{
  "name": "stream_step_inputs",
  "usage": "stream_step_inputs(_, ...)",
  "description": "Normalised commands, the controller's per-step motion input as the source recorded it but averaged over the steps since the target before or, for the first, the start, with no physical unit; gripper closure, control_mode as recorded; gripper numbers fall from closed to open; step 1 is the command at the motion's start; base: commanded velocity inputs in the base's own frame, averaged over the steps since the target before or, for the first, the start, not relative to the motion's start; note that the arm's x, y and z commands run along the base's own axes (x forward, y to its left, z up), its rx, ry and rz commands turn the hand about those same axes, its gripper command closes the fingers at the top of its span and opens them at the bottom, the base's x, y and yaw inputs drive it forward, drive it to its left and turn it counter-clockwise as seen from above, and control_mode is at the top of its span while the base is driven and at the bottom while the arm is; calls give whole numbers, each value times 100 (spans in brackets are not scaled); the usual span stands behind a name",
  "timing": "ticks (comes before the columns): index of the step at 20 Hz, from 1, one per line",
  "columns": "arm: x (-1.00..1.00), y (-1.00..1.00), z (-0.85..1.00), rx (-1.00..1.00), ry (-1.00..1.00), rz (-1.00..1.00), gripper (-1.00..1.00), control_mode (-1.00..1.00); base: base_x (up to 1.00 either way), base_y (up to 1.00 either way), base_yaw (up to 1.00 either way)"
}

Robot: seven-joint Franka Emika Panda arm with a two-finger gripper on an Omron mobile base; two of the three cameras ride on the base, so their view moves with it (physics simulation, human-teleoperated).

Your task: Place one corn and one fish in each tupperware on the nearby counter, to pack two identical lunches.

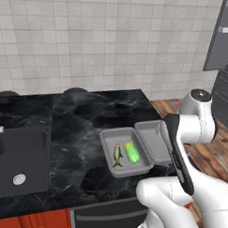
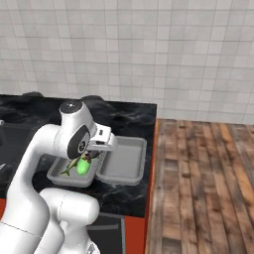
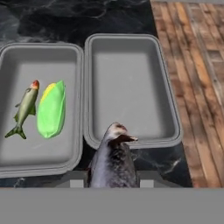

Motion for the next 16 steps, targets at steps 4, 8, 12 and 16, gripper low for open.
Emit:
stream_step_inputs(4, 53, -6, -40, 0, 0, 0, 100, -100, 0, 0, 0)
stream_step_inputs(8, 53, -9, -34, 0, 0, 0, 100, -100, 0, 0, 0)
stream_step_inputs(12, 41, -16, -36, 0, 0, 0, 100, -100, 0, 0, 0)
stream_step_inputs(16, 26, -5, -46, 0, 2, 0, 100, -100, 0, 0, 0)
